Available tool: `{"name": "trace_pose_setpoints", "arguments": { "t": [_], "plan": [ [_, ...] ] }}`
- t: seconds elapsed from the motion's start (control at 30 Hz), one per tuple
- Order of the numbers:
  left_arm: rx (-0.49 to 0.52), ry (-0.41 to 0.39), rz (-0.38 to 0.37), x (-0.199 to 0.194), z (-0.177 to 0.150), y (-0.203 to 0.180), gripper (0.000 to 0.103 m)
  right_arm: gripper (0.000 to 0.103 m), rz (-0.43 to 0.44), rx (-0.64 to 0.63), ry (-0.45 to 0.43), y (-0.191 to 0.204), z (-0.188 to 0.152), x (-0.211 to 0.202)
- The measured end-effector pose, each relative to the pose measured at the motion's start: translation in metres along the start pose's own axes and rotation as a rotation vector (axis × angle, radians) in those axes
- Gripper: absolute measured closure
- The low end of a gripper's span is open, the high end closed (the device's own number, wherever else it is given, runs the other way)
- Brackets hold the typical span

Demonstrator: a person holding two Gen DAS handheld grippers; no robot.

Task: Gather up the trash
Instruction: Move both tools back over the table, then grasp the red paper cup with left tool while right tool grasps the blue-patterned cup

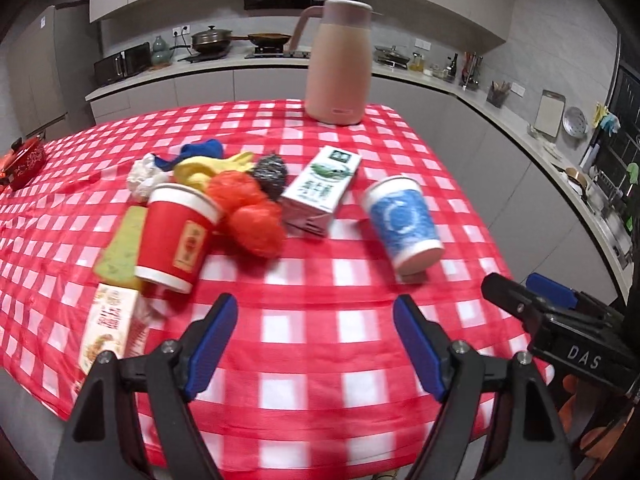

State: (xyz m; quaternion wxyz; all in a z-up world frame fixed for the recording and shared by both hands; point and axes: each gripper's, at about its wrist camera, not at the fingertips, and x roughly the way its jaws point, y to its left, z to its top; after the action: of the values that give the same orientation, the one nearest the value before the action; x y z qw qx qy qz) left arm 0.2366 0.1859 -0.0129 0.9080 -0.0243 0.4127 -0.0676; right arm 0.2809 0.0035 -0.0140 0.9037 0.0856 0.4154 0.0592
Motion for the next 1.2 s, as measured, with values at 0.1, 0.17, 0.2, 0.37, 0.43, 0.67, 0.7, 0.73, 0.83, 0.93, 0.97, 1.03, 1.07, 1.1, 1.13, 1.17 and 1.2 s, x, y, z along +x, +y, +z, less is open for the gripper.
{"name": "trace_pose_setpoints", "arguments": {
  "t": [0.1, 0.17, 0.2, 0.37, 0.43, 0.67, 0.7, 0.73, 0.83, 0.93, 0.97, 1.03, 1.07, 1.1, 1.13, 1.17, 1.2],
  "plan": [
    [0.011, -0.005, -0.004, 0.0, 0.001, 0.015, 0.022, 0.016, -0.009, 0.001, -0.004, 0.016, 0.001, 0.004],
    [0.018, -0.01, -0.005, 0.001, 0.003, 0.027, 0.022, 0.016, -0.014, 0.004, -0.011, 0.024, 0.001, 0.005],
    [0.02, -0.01, -0.007, 0.001, 0.004, 0.032, 0.022, 0.016, -0.018, 0.005, -0.014, 0.029, 0.001, 0.005],
    [0.03, -0.003, -0.003, 0.006, 0.007, 0.053, 0.022, 0.016, -0.035, 0.009, -0.023, 0.044, 0.001, 0.009],
    [0.029, 0.0, 0.001, 0.009, 0.01, 0.058, 0.022, 0.016, -0.043, 0.013, -0.018, 0.047, 0.002, 0.013],
    [-0.003, 0.004, 0.036, 0.024, 0.022, 0.074, 0.022, 0.016, -0.069, -0.017, -0.012, 0.049, 0.017, 0.024],
    [-0.007, 0.005, 0.046, 0.027, 0.024, 0.075, 0.022, 0.016, -0.071, -0.026, -0.011, 0.048, 0.02, 0.028],
    [-0.014, 0.007, 0.056, 0.03, 0.026, 0.077, 0.022, 0.016, -0.074, -0.032, -0.009, 0.048, 0.022, 0.031],
    [-0.035, 0.012, 0.081, 0.038, 0.031, 0.086, 0.022, 0.016, -0.073, -0.032, 0.001, 0.043, 0.033, 0.044],
    [-0.042, 0.015, 0.108, 0.048, 0.037, 0.092, 0.022, 0.016, -0.071, -0.028, 0.007, 0.038, 0.044, 0.056],
    [-0.044, 0.02, 0.11, 0.052, 0.038, 0.094, 0.022, 0.016, -0.074, -0.031, 0.009, 0.037, 0.046, 0.059],
    [-0.044, 0.031, 0.114, 0.059, 0.04, 0.095, 0.022, 0.016, -0.081, -0.033, 0.019, 0.035, 0.052, 0.068],
    [-0.042, 0.034, 0.118, 0.061, 0.041, 0.096, 0.022, 0.016, -0.08, -0.032, 0.025, 0.034, 0.054, 0.072],
    [-0.041, 0.038, 0.121, 0.063, 0.041, 0.096, 0.022, 0.016, -0.077, -0.029, 0.033, 0.033, 0.057, 0.078],
    [-0.039, 0.038, 0.129, 0.066, 0.042, 0.096, 0.022, 0.016, -0.074, -0.028, 0.038, 0.032, 0.058, 0.081],
    [-0.038, 0.04, 0.132, 0.068, 0.042, 0.097, 0.022, 0.016, -0.073, -0.03, 0.046, 0.032, 0.059, 0.086],
    [-0.039, 0.042, 0.135, 0.069, 0.042, 0.098, 0.022, 0.016, -0.073, -0.032, 0.053, 0.033, 0.06, 0.09]
  ]
}}
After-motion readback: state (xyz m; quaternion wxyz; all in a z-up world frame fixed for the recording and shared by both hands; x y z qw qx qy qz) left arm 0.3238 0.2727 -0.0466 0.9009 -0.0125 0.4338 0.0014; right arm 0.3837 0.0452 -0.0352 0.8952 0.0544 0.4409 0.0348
